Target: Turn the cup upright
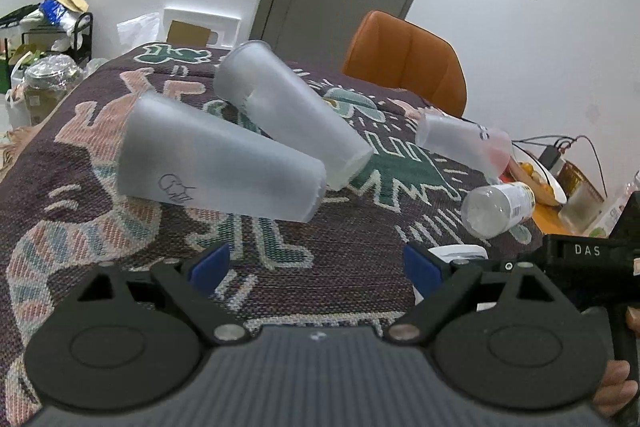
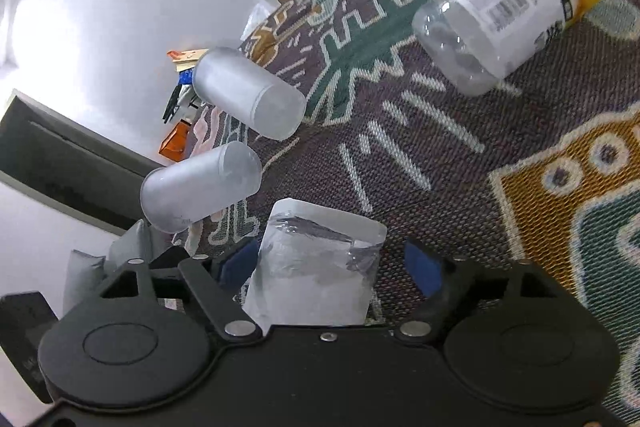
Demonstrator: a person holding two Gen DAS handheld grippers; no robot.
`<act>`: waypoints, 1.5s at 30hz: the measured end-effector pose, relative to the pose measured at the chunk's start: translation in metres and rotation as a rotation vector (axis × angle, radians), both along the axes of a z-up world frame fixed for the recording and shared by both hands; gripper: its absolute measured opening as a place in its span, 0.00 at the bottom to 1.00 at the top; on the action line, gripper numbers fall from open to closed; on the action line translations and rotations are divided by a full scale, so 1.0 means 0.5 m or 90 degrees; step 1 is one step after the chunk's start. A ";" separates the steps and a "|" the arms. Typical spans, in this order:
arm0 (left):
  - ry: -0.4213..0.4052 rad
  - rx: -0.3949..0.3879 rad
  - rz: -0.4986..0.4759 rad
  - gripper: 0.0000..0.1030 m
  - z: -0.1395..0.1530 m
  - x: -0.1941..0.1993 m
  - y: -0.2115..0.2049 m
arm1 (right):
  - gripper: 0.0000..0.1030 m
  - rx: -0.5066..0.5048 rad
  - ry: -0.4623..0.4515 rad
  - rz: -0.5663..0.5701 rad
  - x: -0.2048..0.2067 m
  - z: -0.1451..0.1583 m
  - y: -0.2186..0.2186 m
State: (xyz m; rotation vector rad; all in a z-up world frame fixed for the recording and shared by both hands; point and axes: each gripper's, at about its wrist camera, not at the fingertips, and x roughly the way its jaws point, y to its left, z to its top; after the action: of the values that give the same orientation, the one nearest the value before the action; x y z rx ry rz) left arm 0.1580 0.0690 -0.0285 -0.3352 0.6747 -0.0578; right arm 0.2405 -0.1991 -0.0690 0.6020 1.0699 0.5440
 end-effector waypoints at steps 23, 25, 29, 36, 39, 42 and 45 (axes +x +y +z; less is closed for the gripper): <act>-0.009 -0.011 0.017 0.89 0.009 -0.004 -0.005 | 0.58 -0.057 -0.177 -0.057 -0.050 0.068 -0.031; -0.013 -0.008 0.018 0.89 0.012 -0.009 -0.011 | 0.58 -0.076 -0.205 -0.055 -0.061 0.075 -0.029; -0.016 -0.005 0.024 0.89 0.013 -0.024 -0.017 | 0.58 -0.150 -0.304 -0.056 -0.093 0.094 -0.006; -0.023 -0.009 0.038 0.89 0.012 -0.056 -0.006 | 0.58 -0.231 -0.404 -0.023 -0.134 0.091 0.050; -0.024 -0.011 0.043 0.89 0.011 -0.069 0.002 | 0.58 -0.243 -0.426 -0.020 -0.149 0.089 0.065; -0.024 -0.012 0.049 0.89 0.008 -0.082 0.010 | 0.58 -0.248 -0.448 -0.018 -0.158 0.091 0.080; -0.024 -0.016 0.055 0.89 0.005 -0.094 0.018 | 0.58 -0.256 -0.480 -0.023 -0.173 0.093 0.093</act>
State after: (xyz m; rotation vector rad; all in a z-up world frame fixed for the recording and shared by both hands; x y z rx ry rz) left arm 0.1111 0.0779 -0.0262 -0.3869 0.6225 0.0101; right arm 0.1538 -0.1525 -0.0226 0.0361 0.4256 0.4497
